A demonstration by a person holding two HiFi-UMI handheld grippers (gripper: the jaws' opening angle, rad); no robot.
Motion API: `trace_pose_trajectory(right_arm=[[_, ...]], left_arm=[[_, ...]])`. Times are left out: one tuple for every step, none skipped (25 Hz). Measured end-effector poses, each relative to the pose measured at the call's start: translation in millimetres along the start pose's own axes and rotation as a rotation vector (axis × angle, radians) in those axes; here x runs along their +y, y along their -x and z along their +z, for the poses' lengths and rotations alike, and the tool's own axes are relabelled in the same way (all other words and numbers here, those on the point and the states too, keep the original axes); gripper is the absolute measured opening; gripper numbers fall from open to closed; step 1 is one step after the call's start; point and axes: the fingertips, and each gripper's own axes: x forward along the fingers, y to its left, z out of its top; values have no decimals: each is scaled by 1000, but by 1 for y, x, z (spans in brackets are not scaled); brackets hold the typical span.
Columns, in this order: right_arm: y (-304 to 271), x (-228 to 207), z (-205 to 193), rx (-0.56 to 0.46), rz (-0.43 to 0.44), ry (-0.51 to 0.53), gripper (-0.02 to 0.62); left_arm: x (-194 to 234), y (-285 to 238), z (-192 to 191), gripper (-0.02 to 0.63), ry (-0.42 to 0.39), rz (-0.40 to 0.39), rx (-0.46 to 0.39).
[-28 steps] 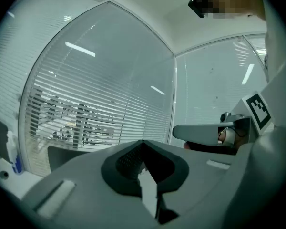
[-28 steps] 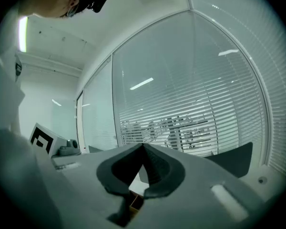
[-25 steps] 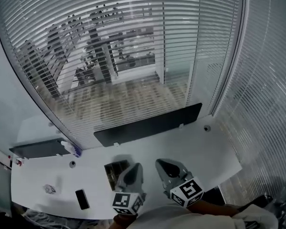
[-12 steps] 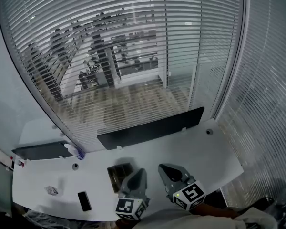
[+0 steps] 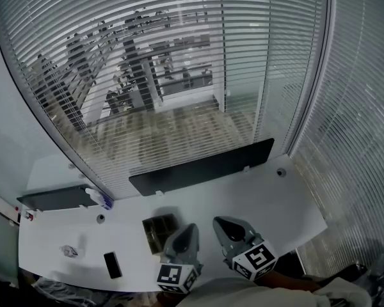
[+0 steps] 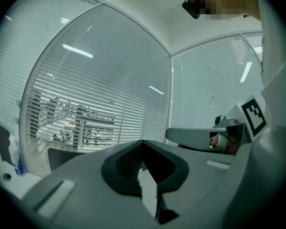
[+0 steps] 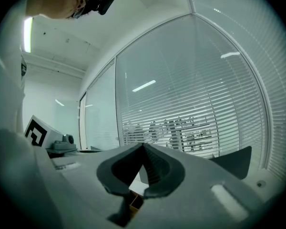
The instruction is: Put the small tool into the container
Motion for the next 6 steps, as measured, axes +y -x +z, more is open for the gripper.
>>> trace_pose_trajectory(right_arm=[[0,-2,2,-3,-1,0,0],[1,-4,4,-5,0,2,0],[1,-6,7,-6,3,4,0],[1,-7,10,-7,6,6,0],[1,-9,12,-7,10,8,0],[1,-10,15,-7,14,11,0]], left_arm=[[0,-1,1,3,1,3,0],[-1,-2,2,3,4,6,1],[-2,-4,3,3,6,11,0],[-2,-6,5,3,7,16,0],[-2,-8,6,3,7,21,-1],[-3,-10,7,3,7,27,-2]])
